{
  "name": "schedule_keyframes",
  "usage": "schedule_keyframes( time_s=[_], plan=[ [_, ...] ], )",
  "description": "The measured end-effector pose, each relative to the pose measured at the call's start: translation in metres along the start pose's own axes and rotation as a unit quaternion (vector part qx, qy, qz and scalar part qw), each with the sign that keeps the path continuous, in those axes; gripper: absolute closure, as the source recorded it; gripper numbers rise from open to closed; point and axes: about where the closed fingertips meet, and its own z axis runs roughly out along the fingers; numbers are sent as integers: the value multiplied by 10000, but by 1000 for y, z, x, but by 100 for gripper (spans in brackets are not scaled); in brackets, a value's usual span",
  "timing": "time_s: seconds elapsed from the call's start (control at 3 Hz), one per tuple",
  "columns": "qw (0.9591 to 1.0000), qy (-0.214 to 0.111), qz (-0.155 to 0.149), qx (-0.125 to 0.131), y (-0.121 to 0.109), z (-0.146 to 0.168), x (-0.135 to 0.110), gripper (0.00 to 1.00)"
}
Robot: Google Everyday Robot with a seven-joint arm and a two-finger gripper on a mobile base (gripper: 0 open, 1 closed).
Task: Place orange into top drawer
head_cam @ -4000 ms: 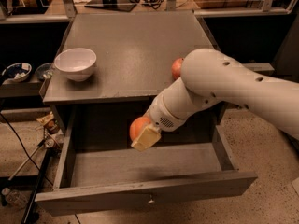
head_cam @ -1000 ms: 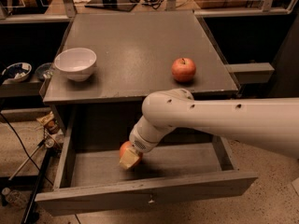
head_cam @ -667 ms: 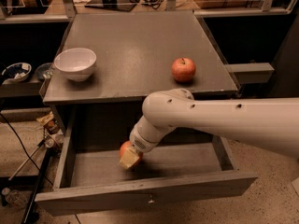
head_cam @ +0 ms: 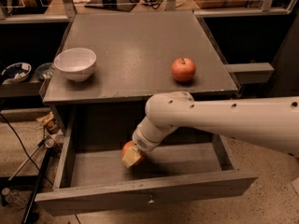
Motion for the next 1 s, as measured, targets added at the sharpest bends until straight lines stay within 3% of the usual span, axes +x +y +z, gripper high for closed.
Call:
schedule_keyframes(
  time_s=[0.67, 1.0],
  plan=[
    [9996, 45, 199, -209, 6, 13, 12, 97],
    [9996, 45, 199, -209, 6, 13, 12, 75]
  ],
)
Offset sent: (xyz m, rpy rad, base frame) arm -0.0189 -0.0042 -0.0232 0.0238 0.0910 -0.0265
